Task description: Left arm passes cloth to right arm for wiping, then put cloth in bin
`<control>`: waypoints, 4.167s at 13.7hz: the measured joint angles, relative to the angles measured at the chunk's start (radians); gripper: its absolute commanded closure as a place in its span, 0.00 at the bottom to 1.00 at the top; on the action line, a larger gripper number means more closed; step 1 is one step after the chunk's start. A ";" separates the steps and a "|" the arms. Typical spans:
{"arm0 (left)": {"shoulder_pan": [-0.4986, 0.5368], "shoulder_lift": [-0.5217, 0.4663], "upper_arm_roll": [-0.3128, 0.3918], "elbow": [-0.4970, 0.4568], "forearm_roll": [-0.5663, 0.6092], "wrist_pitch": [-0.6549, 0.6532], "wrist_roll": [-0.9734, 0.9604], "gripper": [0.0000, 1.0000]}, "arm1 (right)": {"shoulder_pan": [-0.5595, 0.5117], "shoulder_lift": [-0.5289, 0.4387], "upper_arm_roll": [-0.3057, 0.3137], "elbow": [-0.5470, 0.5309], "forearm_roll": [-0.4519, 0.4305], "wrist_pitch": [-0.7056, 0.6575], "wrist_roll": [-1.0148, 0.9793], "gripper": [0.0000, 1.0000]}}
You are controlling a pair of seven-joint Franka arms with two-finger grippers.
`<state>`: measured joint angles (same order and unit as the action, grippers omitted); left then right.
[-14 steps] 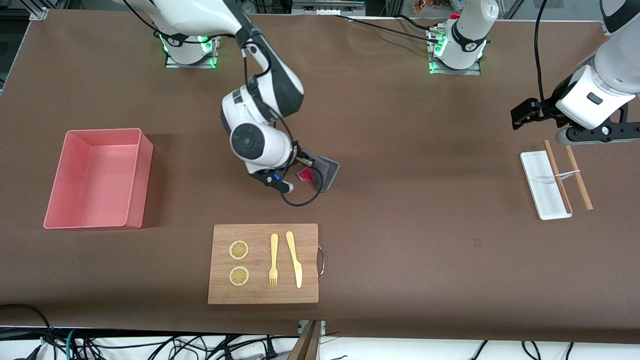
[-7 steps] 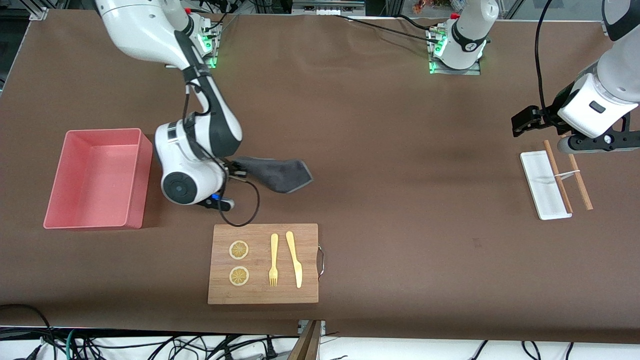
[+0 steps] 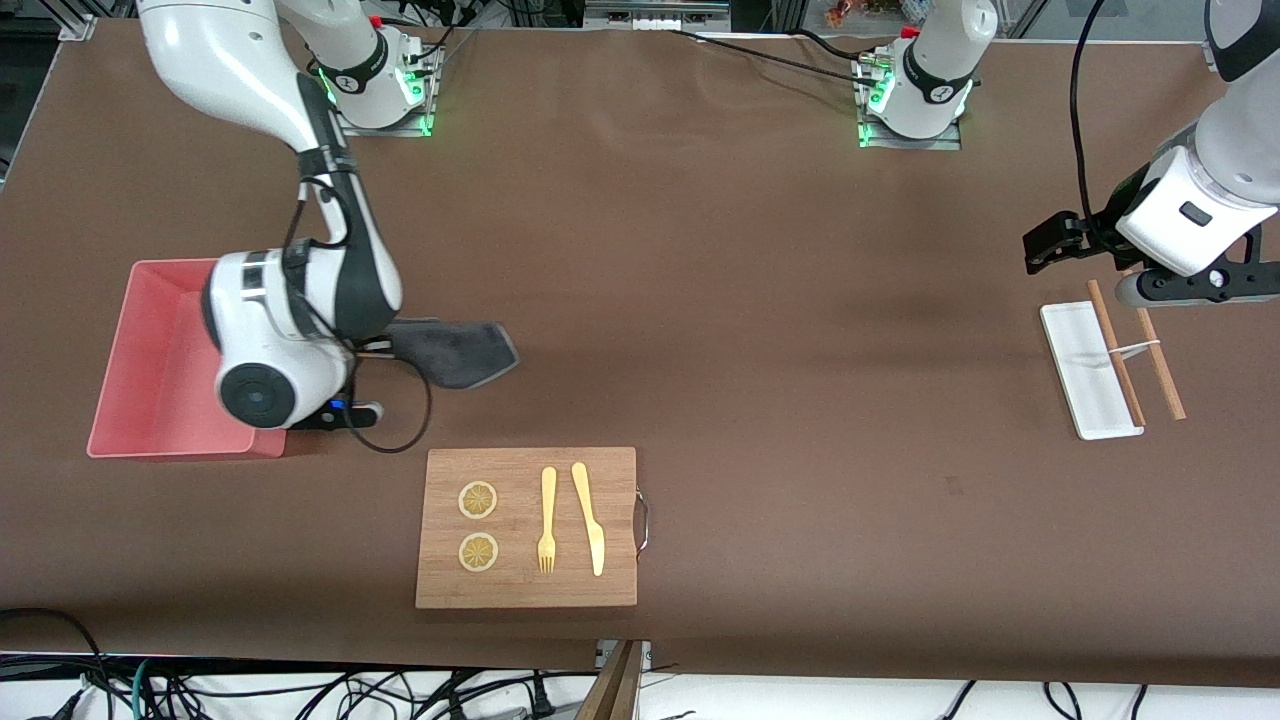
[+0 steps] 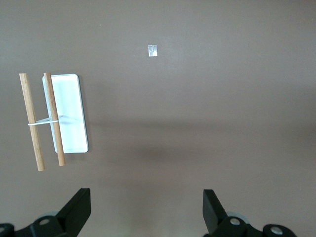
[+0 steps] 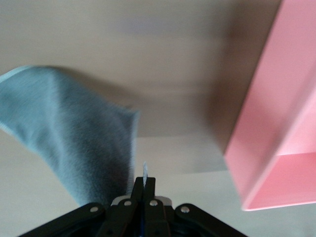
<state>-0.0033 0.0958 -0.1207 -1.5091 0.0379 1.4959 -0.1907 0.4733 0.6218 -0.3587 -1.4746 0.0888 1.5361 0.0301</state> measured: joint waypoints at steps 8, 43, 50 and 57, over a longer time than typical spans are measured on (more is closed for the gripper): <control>0.000 0.001 0.000 0.001 0.000 0.000 0.000 0.00 | 0.000 -0.134 -0.127 0.132 -0.002 -0.226 -0.185 1.00; 0.000 0.004 0.000 0.003 0.000 -0.001 0.000 0.00 | -0.283 -0.507 -0.095 -0.304 -0.089 0.204 -0.522 0.00; 0.000 0.004 0.000 0.003 0.000 -0.001 0.000 0.00 | -0.320 -0.619 0.185 -0.133 -0.127 -0.090 -0.405 0.00; 0.000 0.005 0.000 0.003 0.000 -0.003 0.000 0.00 | -0.358 -0.618 0.251 -0.044 -0.128 -0.107 -0.226 0.00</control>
<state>-0.0034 0.1006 -0.1207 -1.5059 0.0379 1.4928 -0.1908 0.1153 0.0035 -0.1075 -1.5181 -0.0388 1.4296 -0.1961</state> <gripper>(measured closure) 0.000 0.000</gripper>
